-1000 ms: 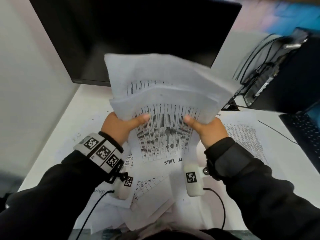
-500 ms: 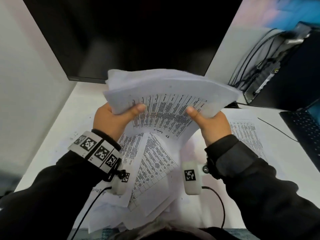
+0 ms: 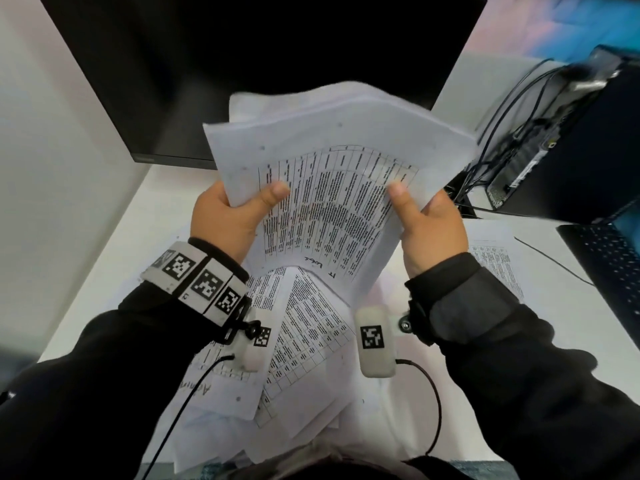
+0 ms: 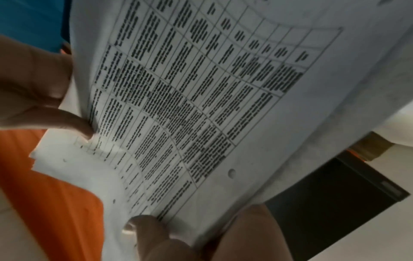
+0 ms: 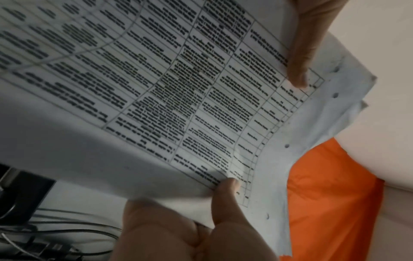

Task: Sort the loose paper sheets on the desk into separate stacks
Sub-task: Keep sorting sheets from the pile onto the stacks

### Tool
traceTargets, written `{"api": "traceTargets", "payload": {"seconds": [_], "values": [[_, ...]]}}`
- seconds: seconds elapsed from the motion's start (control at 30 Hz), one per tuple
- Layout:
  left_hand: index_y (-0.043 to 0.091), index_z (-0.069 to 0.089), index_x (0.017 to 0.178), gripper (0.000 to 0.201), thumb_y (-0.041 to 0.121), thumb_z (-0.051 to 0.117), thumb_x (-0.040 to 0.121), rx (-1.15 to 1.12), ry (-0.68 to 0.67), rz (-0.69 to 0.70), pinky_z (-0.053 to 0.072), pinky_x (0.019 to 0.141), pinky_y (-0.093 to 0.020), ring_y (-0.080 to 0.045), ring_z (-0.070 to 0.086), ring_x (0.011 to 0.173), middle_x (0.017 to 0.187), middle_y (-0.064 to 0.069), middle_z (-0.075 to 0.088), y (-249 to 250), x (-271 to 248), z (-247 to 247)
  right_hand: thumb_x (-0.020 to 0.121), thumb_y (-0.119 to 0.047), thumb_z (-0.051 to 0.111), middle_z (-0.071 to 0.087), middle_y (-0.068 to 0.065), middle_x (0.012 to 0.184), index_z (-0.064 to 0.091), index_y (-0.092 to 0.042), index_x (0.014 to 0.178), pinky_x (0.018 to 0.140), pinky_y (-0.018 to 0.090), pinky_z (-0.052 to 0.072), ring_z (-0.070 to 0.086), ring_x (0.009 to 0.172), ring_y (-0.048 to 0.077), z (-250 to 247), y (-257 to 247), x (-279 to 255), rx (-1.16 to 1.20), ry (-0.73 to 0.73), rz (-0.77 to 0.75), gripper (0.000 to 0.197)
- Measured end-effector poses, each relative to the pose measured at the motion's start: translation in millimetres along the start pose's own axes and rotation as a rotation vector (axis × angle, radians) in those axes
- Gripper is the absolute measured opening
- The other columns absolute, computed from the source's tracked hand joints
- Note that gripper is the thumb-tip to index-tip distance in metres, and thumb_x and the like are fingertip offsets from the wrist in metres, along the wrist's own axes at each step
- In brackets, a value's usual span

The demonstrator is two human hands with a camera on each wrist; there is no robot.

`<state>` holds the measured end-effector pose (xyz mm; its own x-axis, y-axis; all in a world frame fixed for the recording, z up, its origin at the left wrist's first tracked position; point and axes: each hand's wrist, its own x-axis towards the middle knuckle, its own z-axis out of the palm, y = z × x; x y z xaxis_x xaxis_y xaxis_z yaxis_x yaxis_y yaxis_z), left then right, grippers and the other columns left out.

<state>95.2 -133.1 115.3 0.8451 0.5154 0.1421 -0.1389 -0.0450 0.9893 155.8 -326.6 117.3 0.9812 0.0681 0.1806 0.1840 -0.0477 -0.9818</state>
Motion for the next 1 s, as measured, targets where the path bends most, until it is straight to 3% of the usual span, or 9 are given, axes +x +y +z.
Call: {"api": "traceTargets", "payload": {"seconds": [0.13,0.23,0.37,0.47,0.57,0.67,0.83,0.93,1.0], "values": [[0.033,0.066,0.080,0.023,0.052,0.064,0.066,0.072,0.008,-0.002,0.055,0.071,-0.026,-0.005,0.069,0.079,0.078,0.017,0.072,3,-6,-5,0.090,-0.015,0.058,0.066,-0.013,0.101,0.057,-0.025,0.108,0.078,0.010,0.047,0.062,0.094,-0.006,-13,4,-4,0.012,0.018,-0.053,0.020],[0.035,0.060,0.088,0.020,0.050,0.061,0.075,0.214,-0.031,-0.064,0.044,0.065,-0.015,0.005,0.059,0.077,0.081,0.018,0.065,-15,-18,-9,0.090,-0.011,0.057,0.062,-0.013,0.108,0.051,-0.015,0.122,0.082,0.008,0.046,0.060,0.097,-0.009,-20,24,-16,-0.066,-0.057,0.007,0.032],[0.038,0.046,0.120,0.032,0.040,0.052,0.089,0.205,-0.023,-0.092,0.038,0.079,-0.015,0.014,0.049,0.096,0.102,0.027,0.057,-45,-31,-15,0.094,-0.009,0.049,0.062,-0.017,0.103,0.053,-0.023,0.114,0.087,0.013,0.046,0.059,0.096,-0.010,-21,38,-27,-0.084,-0.084,0.082,0.024],[0.036,0.039,0.127,0.031,0.031,0.039,0.097,0.188,-0.022,-0.070,0.037,0.079,-0.008,0.021,0.046,0.095,0.105,0.032,0.051,-43,-33,-9,0.096,-0.012,0.047,0.063,-0.016,0.102,0.054,-0.036,0.100,0.098,0.033,0.046,0.059,0.104,0.005,-18,33,-24,-0.109,-0.055,0.094,0.025],[0.038,0.038,0.126,0.028,0.029,0.032,0.100,0.177,0.028,0.011,0.032,0.074,0.009,0.036,0.040,0.086,0.103,0.037,0.045,-31,-29,-1,0.092,-0.022,0.046,0.062,-0.008,0.113,0.053,-0.037,0.107,0.105,0.045,0.041,0.056,0.115,0.016,-14,26,-20,-0.076,-0.014,0.035,0.022],[0.045,0.039,0.111,0.021,0.028,0.036,0.099,0.137,0.026,0.036,0.033,0.071,0.008,0.034,0.045,0.085,0.100,0.036,0.049,-25,-27,0,0.092,-0.023,0.045,0.061,-0.007,0.119,0.049,-0.023,0.124,0.104,0.041,0.042,0.055,0.117,0.010,-15,20,-19,-0.033,-0.032,-0.004,0.033],[0.033,0.037,0.114,0.021,0.022,0.043,0.097,0.140,-0.014,0.081,0.038,0.072,0.004,0.026,0.051,0.088,0.100,0.026,0.055,-26,-28,-2,0.095,-0.009,0.048,0.057,-0.017,0.108,0.045,-0.012,0.125,0.086,0.008,0.043,0.055,0.097,-0.013,-19,12,-18,-0.063,-0.036,-0.087,0.030],[0.038,0.037,0.111,0.018,0.025,0.040,0.098,0.158,-0.027,0.095,0.039,0.075,0.003,0.025,0.051,0.089,0.100,0.029,0.055,-18,-24,-1,0.096,-0.012,0.046,0.057,-0.016,0.105,0.045,-0.019,0.118,0.084,0.007,0.043,0.055,0.095,-0.012,-19,-1,-12,-0.095,-0.013,-0.140,0.023],[0.029,0.037,0.114,0.018,0.021,0.040,0.098,0.171,-0.042,0.124,0.042,0.073,0.001,0.021,0.054,0.088,0.100,0.025,0.055,-13,-21,0,0.097,-0.015,0.046,0.059,-0.007,0.112,0.047,-0.016,0.121,0.092,0.018,0.045,0.057,0.106,0.000,-18,-7,-8,-0.111,-0.003,-0.181,0.025]]}}
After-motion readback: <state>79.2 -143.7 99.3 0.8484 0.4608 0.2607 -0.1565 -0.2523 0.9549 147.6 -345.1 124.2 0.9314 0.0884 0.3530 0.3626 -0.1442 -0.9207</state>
